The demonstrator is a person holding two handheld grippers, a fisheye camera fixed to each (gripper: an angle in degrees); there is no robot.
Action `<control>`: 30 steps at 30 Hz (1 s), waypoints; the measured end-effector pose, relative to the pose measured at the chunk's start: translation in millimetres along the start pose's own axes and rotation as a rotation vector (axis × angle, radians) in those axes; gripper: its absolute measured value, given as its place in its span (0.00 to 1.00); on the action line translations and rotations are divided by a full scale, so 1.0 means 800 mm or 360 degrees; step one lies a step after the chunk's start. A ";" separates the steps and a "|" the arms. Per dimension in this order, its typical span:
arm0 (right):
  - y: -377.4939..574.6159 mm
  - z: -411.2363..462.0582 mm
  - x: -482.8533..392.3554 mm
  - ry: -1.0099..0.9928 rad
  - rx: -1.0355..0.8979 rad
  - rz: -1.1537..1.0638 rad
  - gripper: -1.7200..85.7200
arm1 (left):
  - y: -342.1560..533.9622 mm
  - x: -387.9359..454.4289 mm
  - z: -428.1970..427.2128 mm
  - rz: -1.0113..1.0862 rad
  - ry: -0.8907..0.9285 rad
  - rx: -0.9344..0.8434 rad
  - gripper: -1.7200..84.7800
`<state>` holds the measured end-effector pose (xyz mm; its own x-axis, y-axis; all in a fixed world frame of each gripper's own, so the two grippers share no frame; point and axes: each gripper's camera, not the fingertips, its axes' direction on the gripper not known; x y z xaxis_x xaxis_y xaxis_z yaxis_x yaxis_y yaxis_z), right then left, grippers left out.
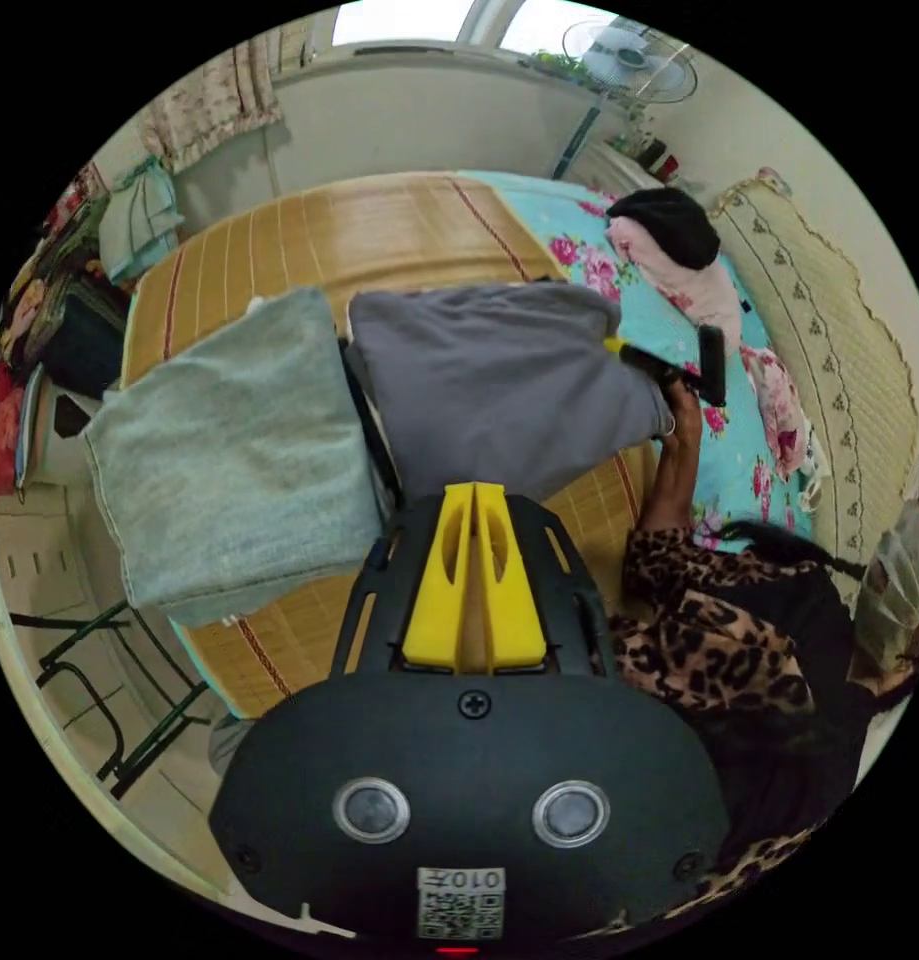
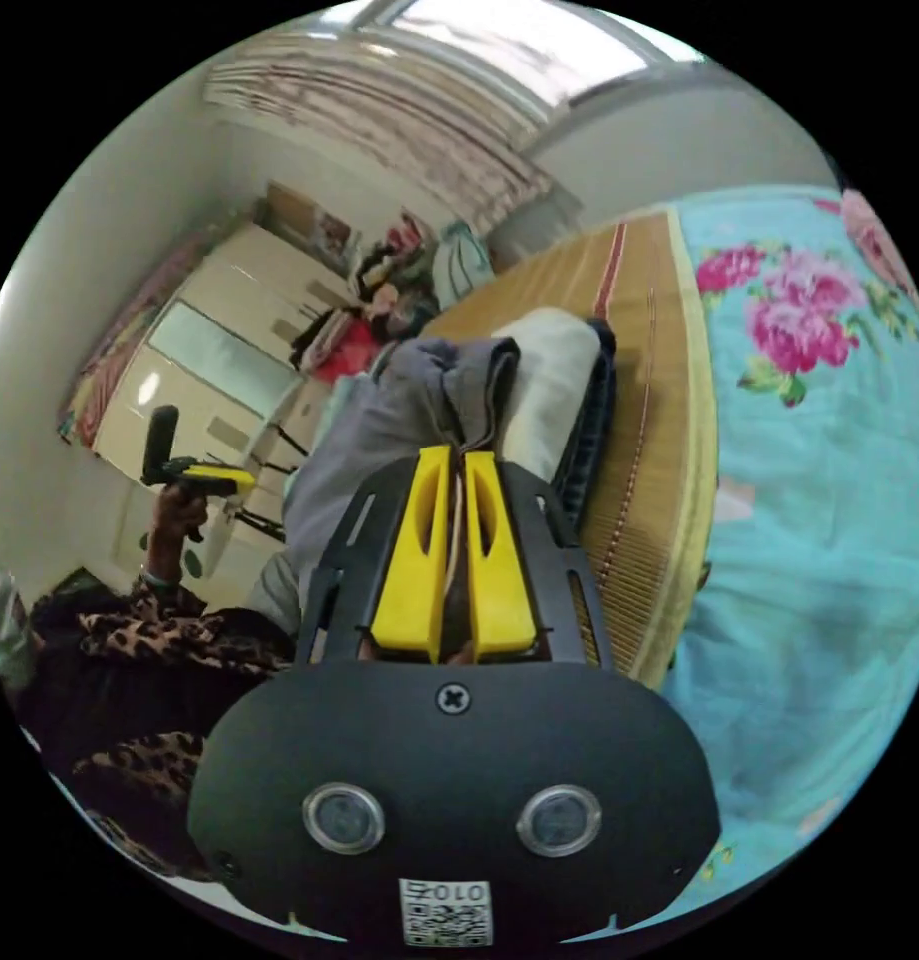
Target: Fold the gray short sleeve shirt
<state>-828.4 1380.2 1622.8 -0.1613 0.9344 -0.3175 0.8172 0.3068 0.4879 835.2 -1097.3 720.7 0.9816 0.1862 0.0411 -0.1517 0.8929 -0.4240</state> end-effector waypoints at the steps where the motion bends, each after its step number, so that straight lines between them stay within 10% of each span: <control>1: 0.004 -0.010 0.015 -0.0172 0.0123 0.0039 0.08 | -0.010 -0.003 -0.001 -0.0024 0.0009 0.0043 0.02; 12: 0.037 -0.091 0.086 -0.0761 0.0733 -0.0039 0.05 | -0.126 -0.030 0.115 -0.0006 -0.0515 0.0051 0.02; 19: 0.029 -0.102 0.120 -0.0888 0.0750 -0.0063 0.05 | -0.122 -0.126 0.098 -0.0356 0.0071 0.0251 0.02; 30: 0.019 -0.116 0.173 -0.0926 0.0762 0.0018 0.05 | -0.262 0.019 0.130 0.0356 0.0187 0.0118 0.02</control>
<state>-889.4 1531.3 1661.5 0.0585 0.6499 -0.7577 0.9897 0.0613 0.1290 869.9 -1238.9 904.2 0.9288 0.3374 -0.1535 -0.3703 0.8633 -0.3429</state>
